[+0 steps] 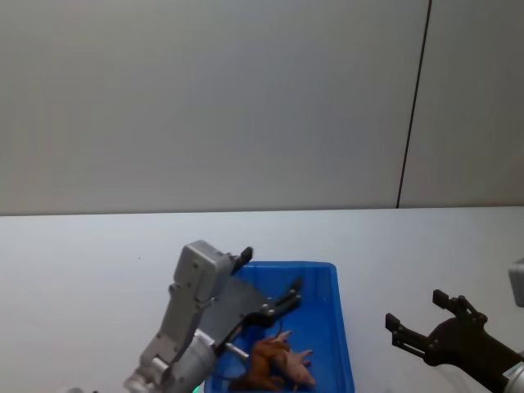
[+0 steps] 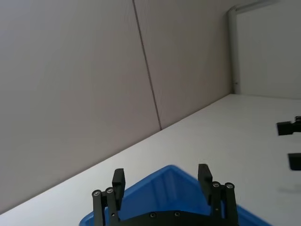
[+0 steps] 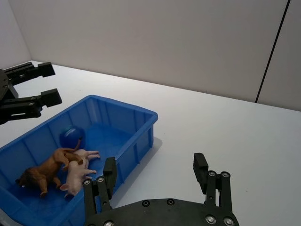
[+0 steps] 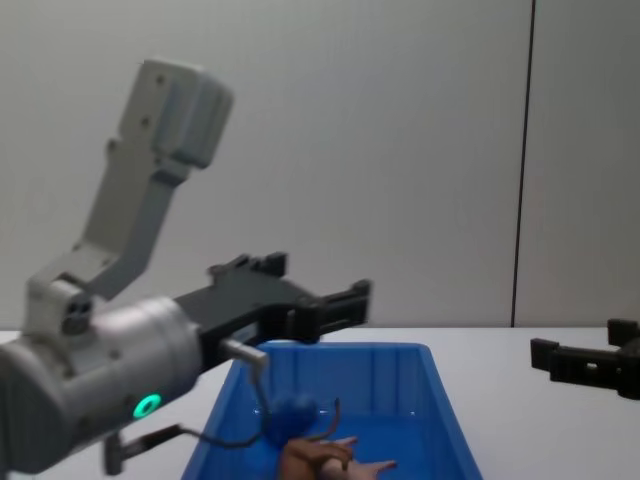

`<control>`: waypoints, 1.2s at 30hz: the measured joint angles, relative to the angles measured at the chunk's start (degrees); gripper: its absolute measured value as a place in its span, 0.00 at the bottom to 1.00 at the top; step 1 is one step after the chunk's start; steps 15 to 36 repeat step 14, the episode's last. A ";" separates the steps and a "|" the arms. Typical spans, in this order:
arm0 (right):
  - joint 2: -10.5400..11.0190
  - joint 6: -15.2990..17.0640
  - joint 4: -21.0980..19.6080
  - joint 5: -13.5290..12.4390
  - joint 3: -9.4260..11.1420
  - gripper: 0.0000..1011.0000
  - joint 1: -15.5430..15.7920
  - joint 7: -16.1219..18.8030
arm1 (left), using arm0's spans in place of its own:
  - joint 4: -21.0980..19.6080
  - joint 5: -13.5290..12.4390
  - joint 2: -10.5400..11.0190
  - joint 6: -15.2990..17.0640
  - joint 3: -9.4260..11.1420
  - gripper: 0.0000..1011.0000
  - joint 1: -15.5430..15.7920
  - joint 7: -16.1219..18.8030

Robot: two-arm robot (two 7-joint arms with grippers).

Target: Pick up the two dolls from the table and place them into the box.

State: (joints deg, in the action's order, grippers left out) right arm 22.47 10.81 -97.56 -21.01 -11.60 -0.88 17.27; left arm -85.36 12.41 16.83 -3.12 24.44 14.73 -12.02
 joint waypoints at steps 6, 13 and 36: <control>0.00 0.00 0.00 0.00 0.00 0.99 0.00 0.00 | 0.78 -0.07 -1.35 -1.96 0.57 0.99 1.12 -2.37; 0.00 0.00 0.00 0.00 0.00 0.99 0.00 0.00 | 1.07 0.00 -2.10 -3.30 0.87 0.99 1.72 -3.75; 0.00 0.00 0.00 0.00 0.00 0.99 0.00 0.00 | 1.10 0.02 -2.16 -3.40 0.89 0.99 1.77 -3.86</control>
